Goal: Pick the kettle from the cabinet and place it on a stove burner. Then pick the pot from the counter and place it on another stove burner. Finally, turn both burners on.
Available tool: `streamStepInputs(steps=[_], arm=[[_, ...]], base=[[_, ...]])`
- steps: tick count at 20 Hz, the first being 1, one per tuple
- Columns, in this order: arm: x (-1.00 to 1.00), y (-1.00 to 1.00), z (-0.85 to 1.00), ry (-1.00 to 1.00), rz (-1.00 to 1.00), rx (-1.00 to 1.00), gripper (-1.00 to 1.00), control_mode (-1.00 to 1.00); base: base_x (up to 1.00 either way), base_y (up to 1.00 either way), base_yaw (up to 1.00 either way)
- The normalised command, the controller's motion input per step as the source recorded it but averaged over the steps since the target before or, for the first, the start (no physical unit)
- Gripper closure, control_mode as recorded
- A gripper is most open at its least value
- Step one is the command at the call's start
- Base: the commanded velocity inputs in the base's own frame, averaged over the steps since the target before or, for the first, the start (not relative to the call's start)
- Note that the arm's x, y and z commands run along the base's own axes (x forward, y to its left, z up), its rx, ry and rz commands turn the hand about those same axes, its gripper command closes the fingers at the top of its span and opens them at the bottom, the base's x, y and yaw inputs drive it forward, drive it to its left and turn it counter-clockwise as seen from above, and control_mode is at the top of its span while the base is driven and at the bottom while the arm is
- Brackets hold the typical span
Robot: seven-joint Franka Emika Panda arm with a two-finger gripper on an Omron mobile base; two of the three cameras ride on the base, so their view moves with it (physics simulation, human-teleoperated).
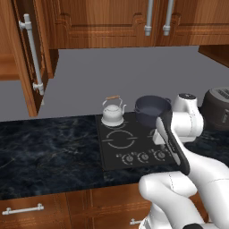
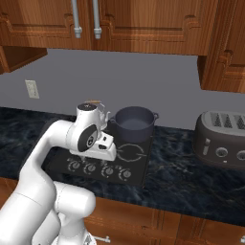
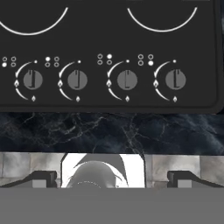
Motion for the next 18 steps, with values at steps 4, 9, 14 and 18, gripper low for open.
streamStepInputs(steps=[4, 9, 14, 18], arm=[[0.21, -0.06, -0.20, 0.00, 0.03, 0.00, -1.00, -1.00], [0.21, -0.08, -0.22, 0.00, 0.04, 0.00, -1.00, -1.00], [0.17, -0.09, -0.20, 0.00, 0.03, 0.00, -1.00, -1.00], [0.14, -0.09, -0.17, 0.00, 0.02, 0.00, -1.00, -1.00]], base=[[0.00, 0.00, 0.00], [0.00, 0.00, 0.00], [0.00, 0.00, 0.00], [0.00, 0.00, 0.00]])
